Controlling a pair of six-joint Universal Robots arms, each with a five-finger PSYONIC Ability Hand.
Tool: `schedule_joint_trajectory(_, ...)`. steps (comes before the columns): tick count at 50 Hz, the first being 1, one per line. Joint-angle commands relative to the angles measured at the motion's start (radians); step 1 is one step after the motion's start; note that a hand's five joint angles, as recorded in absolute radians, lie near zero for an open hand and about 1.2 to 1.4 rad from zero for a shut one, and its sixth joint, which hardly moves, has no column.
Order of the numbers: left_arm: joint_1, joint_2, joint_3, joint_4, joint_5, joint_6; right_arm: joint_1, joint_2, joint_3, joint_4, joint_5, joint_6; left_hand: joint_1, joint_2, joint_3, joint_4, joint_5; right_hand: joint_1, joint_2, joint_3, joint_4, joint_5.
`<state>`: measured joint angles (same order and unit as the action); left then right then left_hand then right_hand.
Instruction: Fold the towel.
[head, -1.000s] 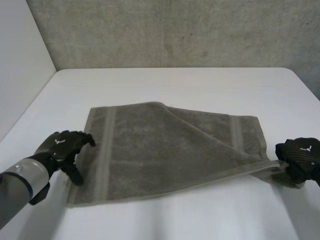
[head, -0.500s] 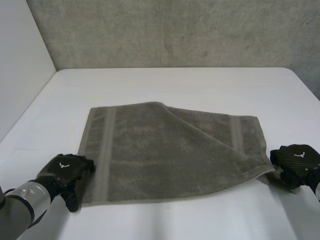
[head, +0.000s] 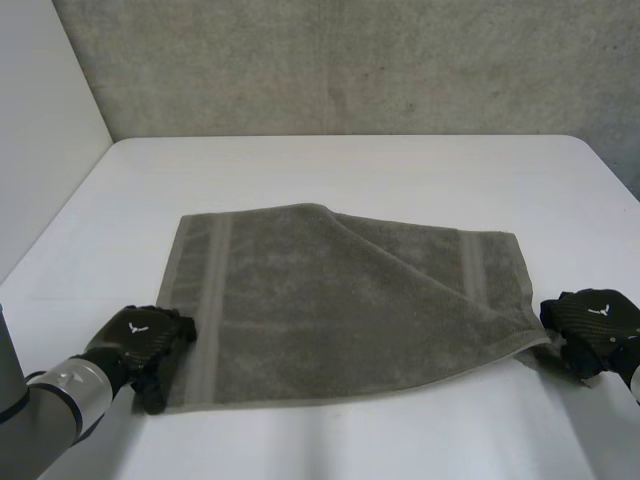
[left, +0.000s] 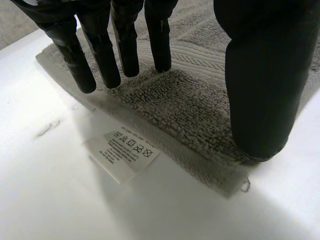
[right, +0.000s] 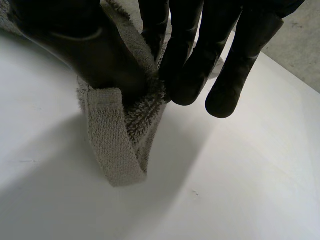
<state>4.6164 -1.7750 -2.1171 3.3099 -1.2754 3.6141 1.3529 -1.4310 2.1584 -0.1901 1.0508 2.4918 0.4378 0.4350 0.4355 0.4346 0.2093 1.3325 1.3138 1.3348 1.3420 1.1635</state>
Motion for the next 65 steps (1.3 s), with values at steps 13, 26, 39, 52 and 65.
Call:
schedule_joint_trajectory(13, -0.03, -0.083, 0.046, 0.094, -0.004, -0.008, -0.003, 0.006, 0.0, 0.0, 0.0, -0.001, 0.594, 0.597, 0.597, 0.597, 0.648, 0.064, 0.083, 0.061, 0.054, 0.058)
schedule_joint_trajectory(26, -0.064, -0.098, 0.124, 0.108, -0.013, -0.041, -0.003, 0.004, -0.005, -0.002, 0.0, -0.001, 0.958, 0.961, 0.961, 0.962, 1.012, 0.064, 0.083, 0.061, 0.054, 0.058)
schedule_joint_trajectory(39, -0.08, 0.039, 0.289, 0.002, -0.009, -0.161, 0.008, -0.112, -0.146, 0.132, 0.009, 0.002, 0.958, 0.961, 0.961, 0.962, 1.012, 0.064, 0.083, 0.061, 0.054, 0.058)
schedule_joint_trajectory(52, -0.065, 0.342, 0.44, -0.305, -0.01, -0.187, -0.003, -0.309, -0.603, 0.63, -0.005, -0.091, 0.958, 0.961, 0.961, 0.962, 1.012, 0.064, 0.083, 0.061, 0.054, 0.058)
schedule_joint_trajectory(65, -0.08, 0.042, 0.6, -0.417, -0.016, -0.295, 0.075, -0.057, -0.701, 0.75, 0.02, -0.274, 0.958, 0.961, 0.961, 0.962, 1.012, 0.064, 0.083, 0.061, 0.054, 0.058)
